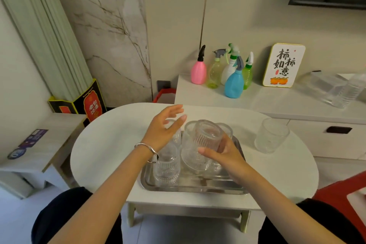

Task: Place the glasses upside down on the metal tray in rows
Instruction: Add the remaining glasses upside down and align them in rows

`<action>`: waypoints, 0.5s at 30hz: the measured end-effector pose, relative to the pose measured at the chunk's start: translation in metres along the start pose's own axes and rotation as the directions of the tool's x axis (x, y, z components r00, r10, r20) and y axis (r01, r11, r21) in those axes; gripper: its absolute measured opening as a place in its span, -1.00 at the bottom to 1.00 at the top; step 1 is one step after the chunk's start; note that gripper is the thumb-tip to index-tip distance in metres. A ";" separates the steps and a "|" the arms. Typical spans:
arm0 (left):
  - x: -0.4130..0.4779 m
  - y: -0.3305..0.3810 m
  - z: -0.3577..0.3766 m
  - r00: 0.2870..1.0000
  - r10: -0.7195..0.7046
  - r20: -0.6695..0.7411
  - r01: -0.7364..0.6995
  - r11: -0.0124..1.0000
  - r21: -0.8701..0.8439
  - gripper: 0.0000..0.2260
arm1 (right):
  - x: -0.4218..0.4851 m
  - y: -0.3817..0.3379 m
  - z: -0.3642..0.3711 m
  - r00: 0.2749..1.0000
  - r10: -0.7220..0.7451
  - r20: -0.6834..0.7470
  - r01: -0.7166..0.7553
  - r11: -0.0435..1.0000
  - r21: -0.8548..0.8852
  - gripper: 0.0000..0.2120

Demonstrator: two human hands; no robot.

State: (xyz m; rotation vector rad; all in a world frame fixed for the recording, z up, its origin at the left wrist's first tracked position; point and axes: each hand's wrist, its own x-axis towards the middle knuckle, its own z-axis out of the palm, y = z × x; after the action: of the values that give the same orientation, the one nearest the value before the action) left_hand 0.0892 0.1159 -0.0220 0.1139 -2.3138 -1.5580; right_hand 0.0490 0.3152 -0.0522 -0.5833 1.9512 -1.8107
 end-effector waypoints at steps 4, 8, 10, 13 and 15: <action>-0.009 -0.038 -0.009 0.997 -0.031 0.065 0.014 0.971 0.238 -0.59 | -0.004 0.017 -0.001 0.999 -0.028 -0.019 0.026 0.995 -0.097 -0.31; -0.016 -0.054 -0.005 0.997 -0.023 0.072 0.002 0.960 0.282 -0.56 | -0.008 0.035 0.003 0.998 -0.055 -0.044 0.047 0.985 -0.166 -0.33; -0.015 -0.057 -0.005 0.997 -0.035 0.065 0.016 0.963 0.269 -0.55 | -0.009 0.043 0.007 0.997 -0.053 -0.055 0.042 0.983 -0.177 -0.32; -0.014 -0.058 -0.005 0.996 -0.038 0.086 0.010 0.951 0.310 -0.56 | -0.009 0.053 0.012 0.997 -0.053 -0.052 0.042 0.981 -0.188 -0.34; -0.013 -0.059 -0.005 0.996 -0.035 0.088 0.004 0.944 0.331 -0.56 | -0.009 0.057 0.014 0.997 -0.050 -0.053 0.039 0.982 -0.185 -0.34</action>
State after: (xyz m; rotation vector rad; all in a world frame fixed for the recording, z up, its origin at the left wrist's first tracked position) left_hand 0.0954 0.0913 -0.0774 0.1499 -2.6374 -1.1911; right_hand 0.0624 0.3124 -0.1097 -0.6439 2.1767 -1.7017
